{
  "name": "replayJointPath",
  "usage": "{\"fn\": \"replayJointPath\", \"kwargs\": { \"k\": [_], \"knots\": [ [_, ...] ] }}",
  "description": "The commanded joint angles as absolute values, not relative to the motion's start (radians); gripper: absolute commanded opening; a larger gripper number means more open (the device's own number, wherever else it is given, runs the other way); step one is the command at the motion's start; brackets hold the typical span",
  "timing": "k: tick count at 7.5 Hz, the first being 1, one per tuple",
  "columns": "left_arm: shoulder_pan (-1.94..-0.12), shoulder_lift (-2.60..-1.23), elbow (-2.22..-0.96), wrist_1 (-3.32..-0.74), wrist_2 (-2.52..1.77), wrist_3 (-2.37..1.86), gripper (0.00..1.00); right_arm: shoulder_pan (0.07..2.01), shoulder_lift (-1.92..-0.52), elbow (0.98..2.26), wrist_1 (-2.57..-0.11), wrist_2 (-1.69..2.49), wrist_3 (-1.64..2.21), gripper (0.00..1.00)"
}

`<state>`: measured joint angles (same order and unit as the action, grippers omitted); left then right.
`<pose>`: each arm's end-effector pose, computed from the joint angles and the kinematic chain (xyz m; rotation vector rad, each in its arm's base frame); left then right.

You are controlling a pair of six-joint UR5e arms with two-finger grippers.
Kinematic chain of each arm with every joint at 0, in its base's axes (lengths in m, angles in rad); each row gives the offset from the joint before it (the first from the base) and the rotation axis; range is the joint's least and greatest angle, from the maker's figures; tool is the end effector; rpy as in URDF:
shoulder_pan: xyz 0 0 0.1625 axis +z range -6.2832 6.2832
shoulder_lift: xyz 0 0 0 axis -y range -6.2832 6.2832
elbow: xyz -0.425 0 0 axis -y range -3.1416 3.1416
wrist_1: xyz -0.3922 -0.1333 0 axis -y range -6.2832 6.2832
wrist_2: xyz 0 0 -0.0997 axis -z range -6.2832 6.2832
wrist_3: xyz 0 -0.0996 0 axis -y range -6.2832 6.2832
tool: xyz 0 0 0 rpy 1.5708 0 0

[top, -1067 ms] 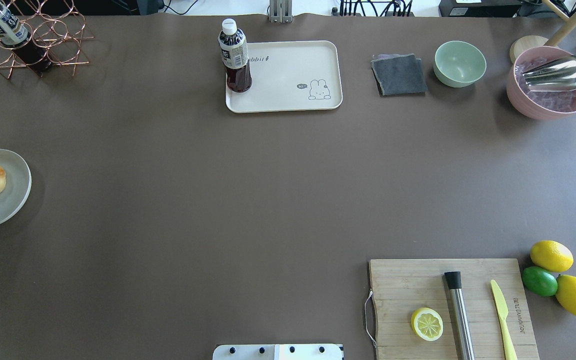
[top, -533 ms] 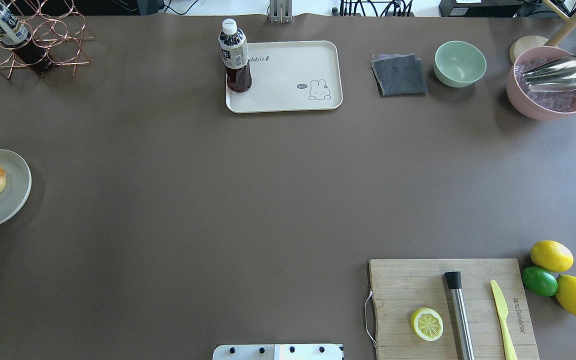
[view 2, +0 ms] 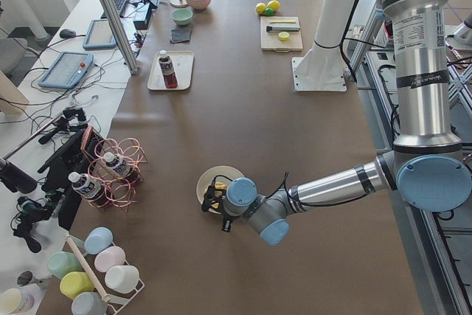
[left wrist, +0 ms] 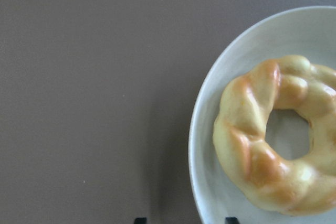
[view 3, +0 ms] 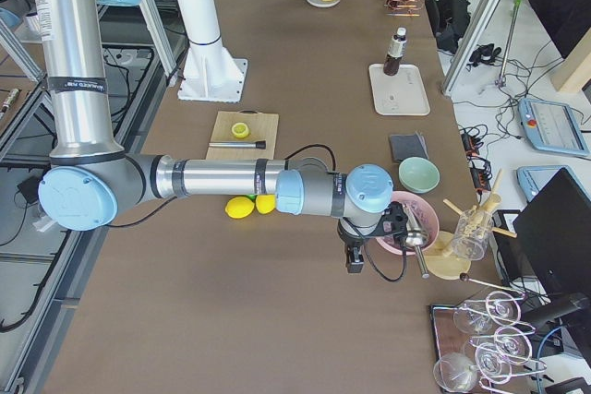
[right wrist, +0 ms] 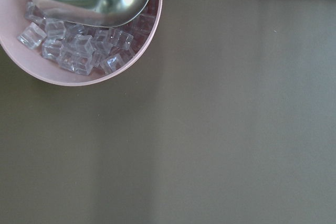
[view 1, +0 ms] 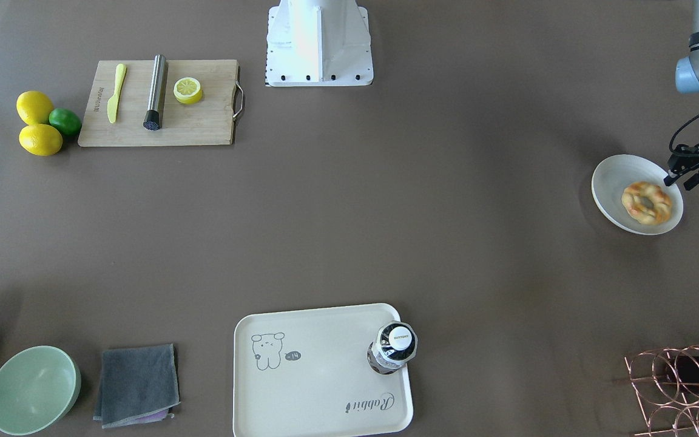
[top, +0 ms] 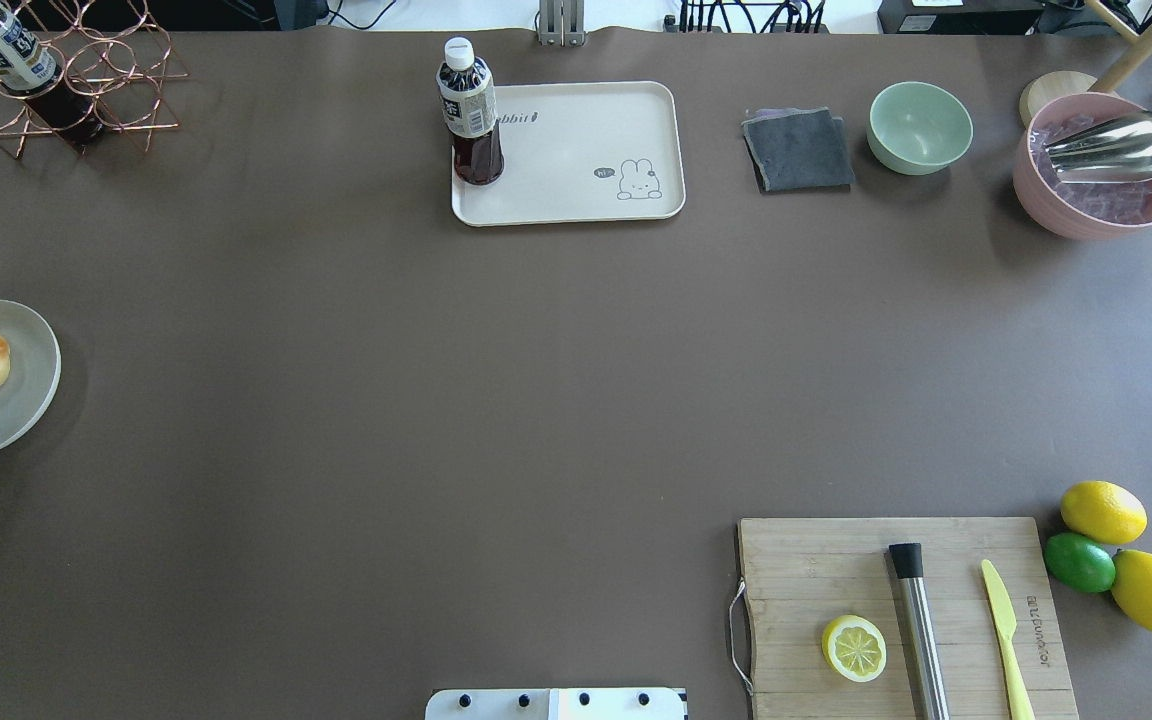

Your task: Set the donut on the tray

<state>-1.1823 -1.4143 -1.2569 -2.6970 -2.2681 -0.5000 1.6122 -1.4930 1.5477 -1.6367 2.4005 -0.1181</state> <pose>0.0907 -0.4047 0.7598 0.2785 0.8752 0.1250 0.0814 -0.5207 0.6331 0.0556 -0.8281 -0.0676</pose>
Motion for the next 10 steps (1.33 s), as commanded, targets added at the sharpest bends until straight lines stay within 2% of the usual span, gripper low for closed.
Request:
{"fn": "replayJointPath", "kwargs": {
  "k": [1,3,5,7,10],
  "knots": [
    [-1.174,-1.417,-1.259,-2.698,-2.269,-0.500,0.38,1.612,-1.496,1.548,-1.637,2.401,-0.120,1.00],
    [-1.163,-1.439,-1.264,-2.698,-2.273,-0.503,0.01,1.612,-1.497,1.548,-1.637,2.401,-0.120,1.00],
    [-1.164,-1.454,-1.279,-2.697,-2.292,-0.569,0.00,1.614,-1.499,1.548,-1.637,2.399,-0.120,1.00],
    [-1.196,-1.492,-1.310,-2.674,-2.498,-0.700,0.00,1.614,-1.496,1.548,-1.637,2.399,-0.118,1.00],
    [-1.210,-1.509,-1.480,-2.575,-2.525,-0.865,0.00,1.617,-1.493,1.558,-1.637,2.401,-0.118,1.00]
  ]
}}
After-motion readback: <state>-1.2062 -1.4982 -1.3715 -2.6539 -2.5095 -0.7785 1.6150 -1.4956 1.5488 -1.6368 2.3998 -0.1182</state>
